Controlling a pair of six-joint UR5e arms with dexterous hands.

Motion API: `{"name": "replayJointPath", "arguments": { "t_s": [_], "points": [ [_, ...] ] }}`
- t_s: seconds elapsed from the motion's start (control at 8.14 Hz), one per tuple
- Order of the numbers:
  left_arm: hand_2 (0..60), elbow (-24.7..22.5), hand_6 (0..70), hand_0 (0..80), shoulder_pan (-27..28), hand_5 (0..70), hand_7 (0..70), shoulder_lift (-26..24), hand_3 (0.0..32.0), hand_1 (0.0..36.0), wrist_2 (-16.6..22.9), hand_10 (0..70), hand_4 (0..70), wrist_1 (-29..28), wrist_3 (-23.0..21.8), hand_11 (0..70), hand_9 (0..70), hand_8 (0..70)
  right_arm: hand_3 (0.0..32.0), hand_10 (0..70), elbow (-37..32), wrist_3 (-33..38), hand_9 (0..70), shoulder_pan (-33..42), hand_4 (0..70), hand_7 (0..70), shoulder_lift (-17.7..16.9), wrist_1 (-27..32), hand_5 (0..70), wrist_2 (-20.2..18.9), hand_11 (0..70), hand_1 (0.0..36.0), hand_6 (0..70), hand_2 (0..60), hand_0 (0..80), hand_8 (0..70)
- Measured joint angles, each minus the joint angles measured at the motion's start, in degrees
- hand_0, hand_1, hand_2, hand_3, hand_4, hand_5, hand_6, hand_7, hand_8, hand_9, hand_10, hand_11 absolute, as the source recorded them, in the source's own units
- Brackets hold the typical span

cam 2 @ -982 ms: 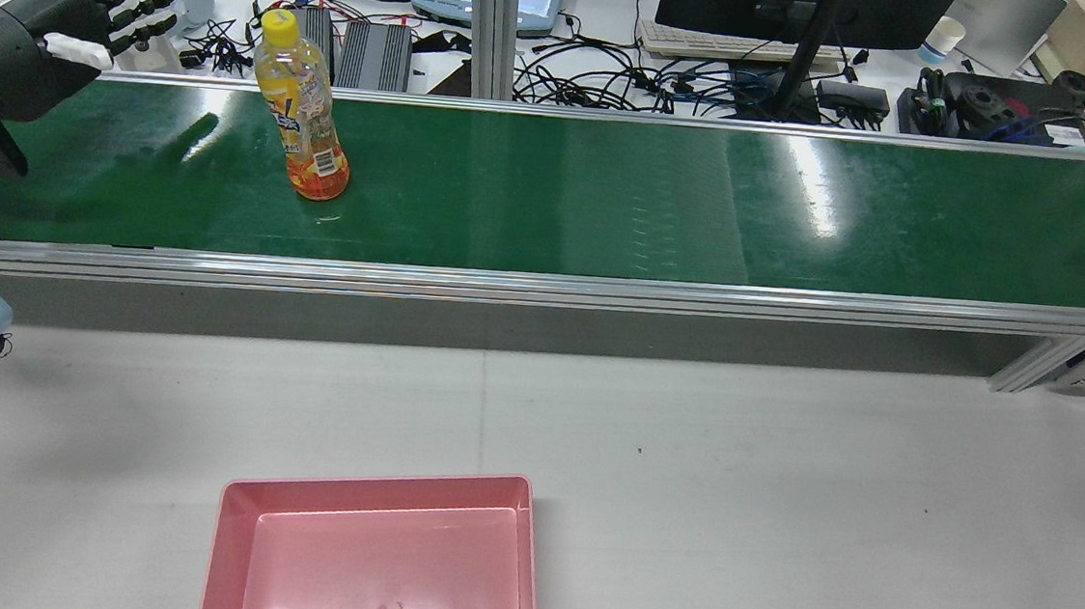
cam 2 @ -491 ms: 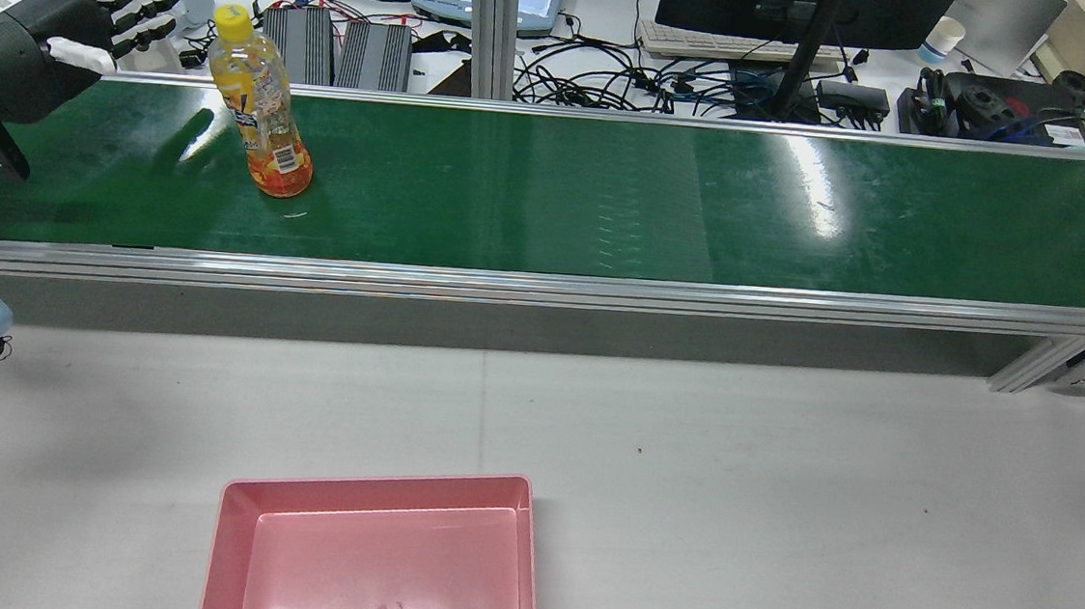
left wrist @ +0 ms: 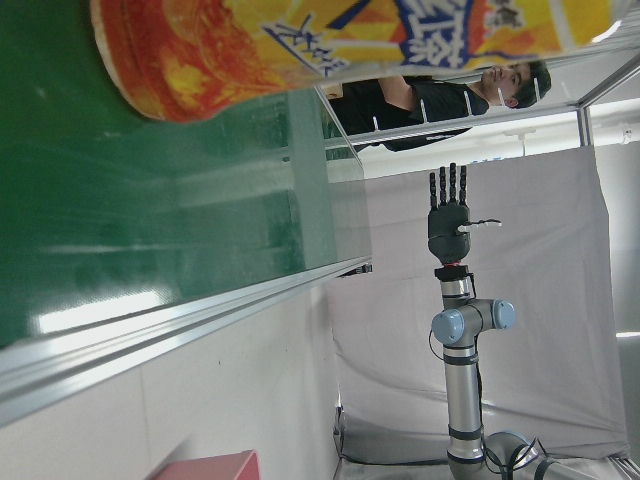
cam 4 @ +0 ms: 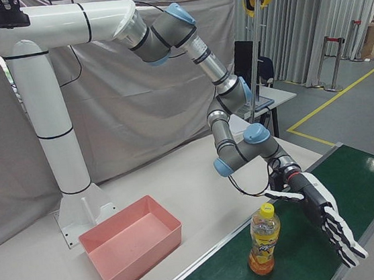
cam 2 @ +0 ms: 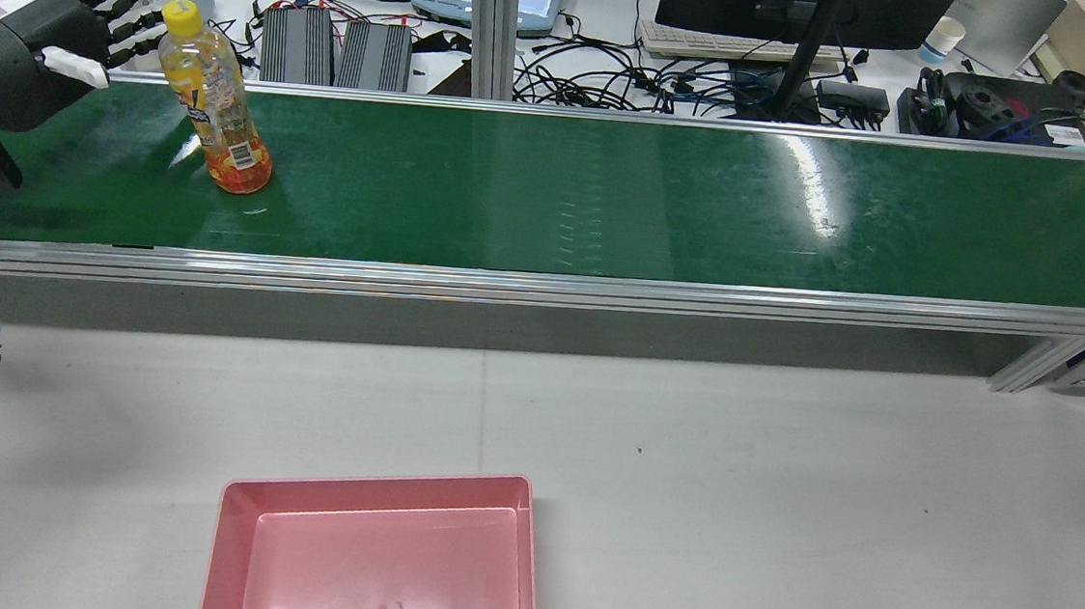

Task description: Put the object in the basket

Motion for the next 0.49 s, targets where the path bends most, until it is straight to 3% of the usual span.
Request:
{"name": "replayJointPath", "arguments": {
  "t_s": [0.49],
  "points": [
    [0.0, -0.4, 0.0, 46.7, 0.1, 14.0, 1.7, 1.6, 13.6, 1.4, 1.2, 1.8, 0.0, -1.2, 0.0, 3.4, 2.2, 6.4, 0.0, 0.0, 0.0, 0.0, 0.0, 0.0, 0.0, 0.0, 0.0, 0.0, 0.0, 0.0, 0.0, 0.0, 0.0, 0.0, 0.0, 0.0]
  ]
}}
